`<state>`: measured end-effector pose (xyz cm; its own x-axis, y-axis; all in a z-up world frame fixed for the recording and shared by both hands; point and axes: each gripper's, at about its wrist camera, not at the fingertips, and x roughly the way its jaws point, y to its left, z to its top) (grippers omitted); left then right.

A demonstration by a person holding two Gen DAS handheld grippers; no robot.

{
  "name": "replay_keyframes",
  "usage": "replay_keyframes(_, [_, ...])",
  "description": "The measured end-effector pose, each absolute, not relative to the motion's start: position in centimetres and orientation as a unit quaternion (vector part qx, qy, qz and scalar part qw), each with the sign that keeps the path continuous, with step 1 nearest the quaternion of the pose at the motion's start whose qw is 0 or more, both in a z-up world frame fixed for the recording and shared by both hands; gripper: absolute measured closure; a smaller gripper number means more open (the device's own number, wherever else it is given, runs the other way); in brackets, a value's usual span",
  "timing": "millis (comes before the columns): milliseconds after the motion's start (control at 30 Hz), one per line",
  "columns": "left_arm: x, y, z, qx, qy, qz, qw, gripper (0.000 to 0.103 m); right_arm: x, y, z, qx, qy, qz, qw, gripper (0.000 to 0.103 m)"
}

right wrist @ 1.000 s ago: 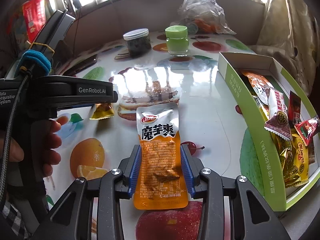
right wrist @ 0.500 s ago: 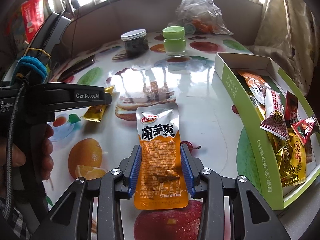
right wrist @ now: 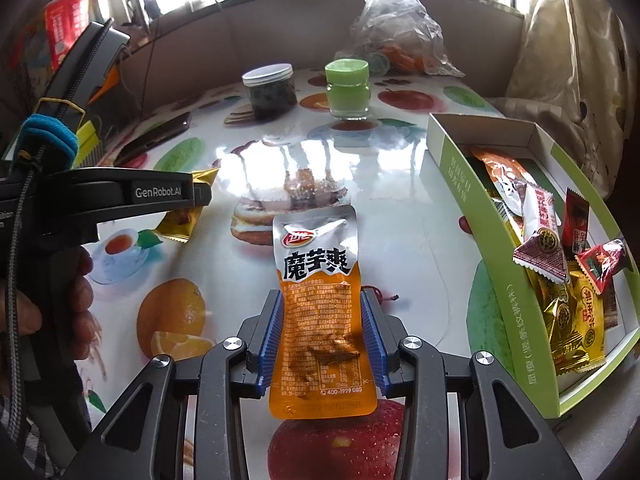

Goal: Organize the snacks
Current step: 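Grasp the gold peanut candy with the left tool while the right tool holds the orange packet, then carry the gold candy and orange packet with both tools into the green box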

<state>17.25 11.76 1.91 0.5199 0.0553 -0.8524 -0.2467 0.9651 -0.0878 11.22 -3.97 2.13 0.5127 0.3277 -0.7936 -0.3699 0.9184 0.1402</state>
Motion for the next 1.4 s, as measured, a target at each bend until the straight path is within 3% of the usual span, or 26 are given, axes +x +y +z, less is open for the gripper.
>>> replay_keyframes(700, [14.3,11.2,5.7,-0.104,0.444,0.073,0.887,0.079,10.1,-6.0,5.3,-0.027,0.410,0.184,0.893,0.066])
replay_keyframes(1400, [14.1,5.0,9.6,-0.083,0.415,0.011,0.906,0.079,9.3,-12.4,7.1,0.000,0.389,0.126,0.913,0.066])
